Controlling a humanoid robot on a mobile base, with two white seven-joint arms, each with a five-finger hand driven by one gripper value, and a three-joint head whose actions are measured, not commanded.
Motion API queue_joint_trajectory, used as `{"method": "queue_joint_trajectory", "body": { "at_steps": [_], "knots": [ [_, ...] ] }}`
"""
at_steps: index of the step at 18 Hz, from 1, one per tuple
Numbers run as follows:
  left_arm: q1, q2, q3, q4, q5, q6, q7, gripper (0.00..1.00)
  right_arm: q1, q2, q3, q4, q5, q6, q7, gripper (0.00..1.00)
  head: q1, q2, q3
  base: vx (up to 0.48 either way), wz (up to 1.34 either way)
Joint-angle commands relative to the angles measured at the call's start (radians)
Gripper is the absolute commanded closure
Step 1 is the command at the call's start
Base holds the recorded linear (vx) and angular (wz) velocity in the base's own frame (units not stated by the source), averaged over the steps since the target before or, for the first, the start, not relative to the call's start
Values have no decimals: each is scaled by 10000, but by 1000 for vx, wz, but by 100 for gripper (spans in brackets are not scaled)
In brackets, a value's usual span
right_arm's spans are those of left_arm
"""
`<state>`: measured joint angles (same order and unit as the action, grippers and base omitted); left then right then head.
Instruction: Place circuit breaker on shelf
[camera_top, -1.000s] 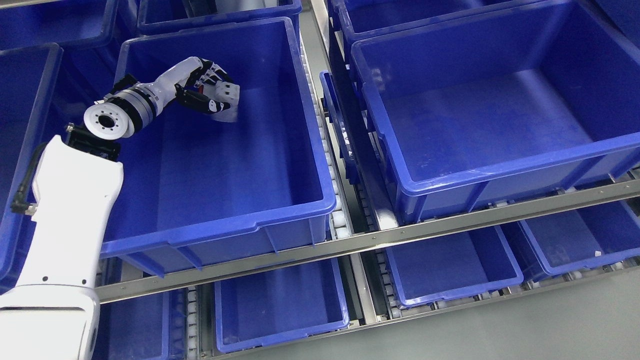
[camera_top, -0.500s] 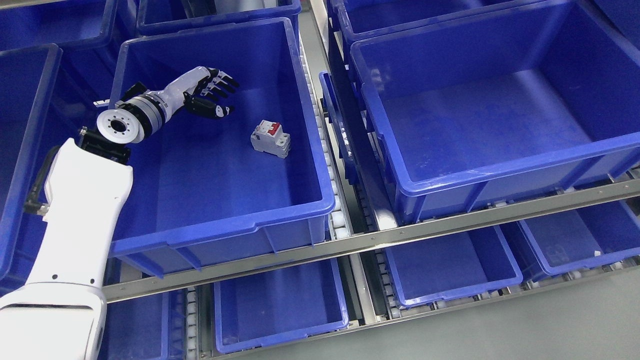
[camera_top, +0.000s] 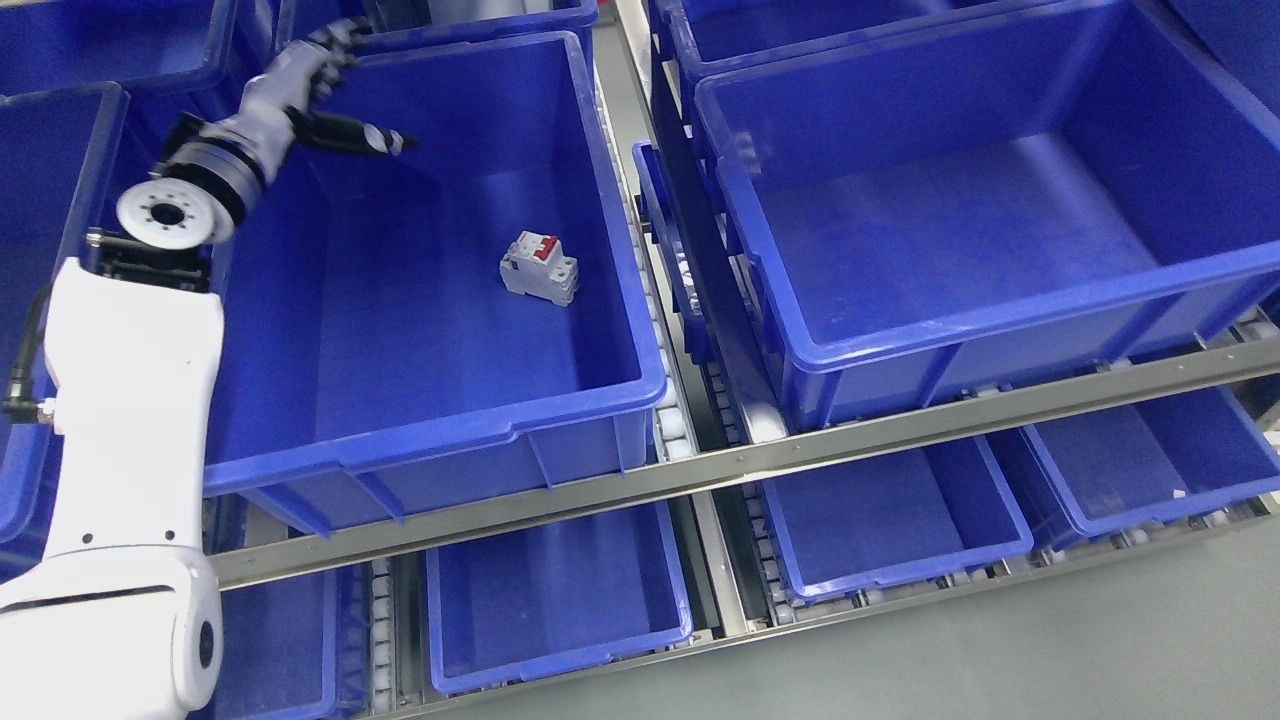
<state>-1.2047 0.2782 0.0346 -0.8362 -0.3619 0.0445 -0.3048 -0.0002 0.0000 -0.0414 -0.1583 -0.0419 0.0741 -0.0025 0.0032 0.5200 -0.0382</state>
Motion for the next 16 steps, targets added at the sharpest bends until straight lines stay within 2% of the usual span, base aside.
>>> {"method": "queue_joint_trajectory", "body": {
  "at_steps": [1, 2, 4, 6, 11, 16],
  "knots": [
    [538, -1857, 4487, -2903, 76, 60, 3117, 0, 171, -175, 0, 3, 5, -266, -6, 0, 0, 0, 0, -111, -103],
    [1058, -2211, 4319, -3854, 76, 441, 3246, 1, 171, -175, 0, 3, -10, -266, -6, 0, 0, 0, 0, -111, -103],
    [1766, -2474, 3875, -5513, 213, 1545, 2699, 0, 171, -175, 0, 3, 5, -266, -6, 0, 0, 0, 0, -153, -71],
    [2517, -2607, 3674, -6575, 290, 1764, 1733, 0, 171, -175, 0, 3, -10, -266, -6, 0, 0, 0, 0, -181, 24],
    [3532, -2607, 3658, -7468, 290, 1764, 1437, 0, 171, -175, 0, 3, -10, -266, -6, 0, 0, 0, 0, -204, 26],
    [3549, -2607, 3689, -7469, 290, 1963, 1468, 0, 171, -175, 0, 3, -10, -266, -6, 0, 0, -2, 0, -138, 95]
  ]
}}
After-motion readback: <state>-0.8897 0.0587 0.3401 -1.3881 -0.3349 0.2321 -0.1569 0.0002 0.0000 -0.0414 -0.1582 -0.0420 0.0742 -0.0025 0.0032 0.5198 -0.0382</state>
